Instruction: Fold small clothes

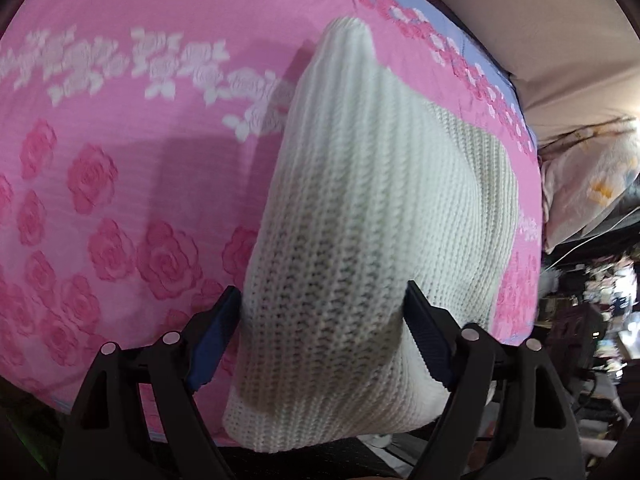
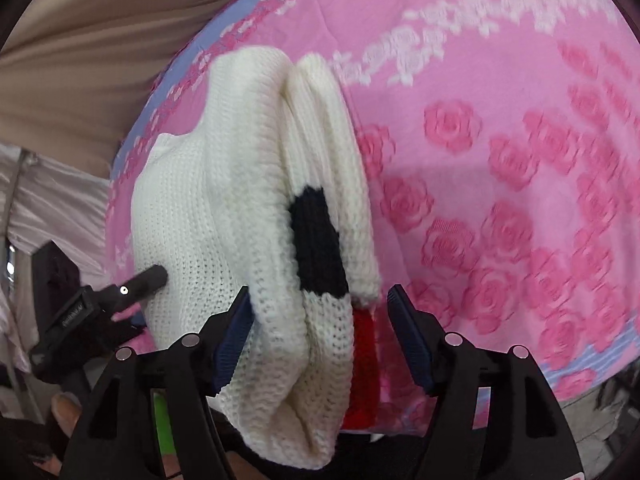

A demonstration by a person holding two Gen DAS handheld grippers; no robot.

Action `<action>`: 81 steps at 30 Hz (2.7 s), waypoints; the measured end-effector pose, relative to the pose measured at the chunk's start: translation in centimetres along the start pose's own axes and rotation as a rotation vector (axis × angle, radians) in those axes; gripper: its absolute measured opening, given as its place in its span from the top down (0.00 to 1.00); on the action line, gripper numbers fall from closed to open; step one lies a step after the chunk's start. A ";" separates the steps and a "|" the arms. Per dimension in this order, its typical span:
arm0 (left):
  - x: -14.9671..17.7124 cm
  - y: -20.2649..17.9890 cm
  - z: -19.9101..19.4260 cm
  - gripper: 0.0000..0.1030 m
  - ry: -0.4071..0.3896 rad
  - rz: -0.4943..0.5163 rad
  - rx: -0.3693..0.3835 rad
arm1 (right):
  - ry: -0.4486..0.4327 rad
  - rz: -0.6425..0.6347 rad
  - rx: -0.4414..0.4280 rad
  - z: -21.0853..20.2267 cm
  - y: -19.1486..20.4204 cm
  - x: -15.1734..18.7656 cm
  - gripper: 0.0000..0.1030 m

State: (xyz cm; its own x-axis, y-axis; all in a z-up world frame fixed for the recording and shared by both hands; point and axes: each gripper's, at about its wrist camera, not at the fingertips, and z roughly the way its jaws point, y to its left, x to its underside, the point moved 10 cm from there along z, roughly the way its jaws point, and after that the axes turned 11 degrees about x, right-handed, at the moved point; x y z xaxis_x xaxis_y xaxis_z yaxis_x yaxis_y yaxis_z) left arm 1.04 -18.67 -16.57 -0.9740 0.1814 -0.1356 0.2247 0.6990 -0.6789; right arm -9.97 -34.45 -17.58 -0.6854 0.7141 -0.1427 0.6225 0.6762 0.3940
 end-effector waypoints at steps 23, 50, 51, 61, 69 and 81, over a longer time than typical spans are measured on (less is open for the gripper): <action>-6.6 -9.3 -19.7 0.58 -0.247 0.302 0.170 | -0.379 -0.307 -0.286 -16.7 21.8 -4.0 0.59; -6.4 11.0 -16.0 0.36 -0.202 0.294 -0.334 | -0.204 -0.294 0.156 6.2 21.3 2.4 0.96; -6.2 11.1 -16.2 0.36 -0.202 0.296 -0.339 | -0.218 -0.297 0.164 5.2 21.6 2.5 0.96; -6.0 11.5 -18.6 0.31 -0.325 0.346 -0.460 | -0.569 -0.369 0.223 -3.6 24.9 5.6 0.37; -5.9 10.9 -20.2 0.22 -0.435 0.384 -0.527 | -0.559 -0.401 0.277 -2.4 24.8 7.1 0.21; -5.7 9.6 -20.1 0.22 -0.468 0.411 -0.501 | -0.540 -0.423 0.288 -1.5 25.3 7.9 0.21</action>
State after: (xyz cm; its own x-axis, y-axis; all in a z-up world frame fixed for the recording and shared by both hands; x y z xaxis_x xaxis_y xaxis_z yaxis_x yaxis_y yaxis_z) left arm 9.30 0.88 -7.82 -0.6962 0.2608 -0.6688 0.4462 0.8871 -0.1185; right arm -0.18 -11.92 -7.38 -0.6533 0.3220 -0.6852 0.4724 0.8806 -0.0366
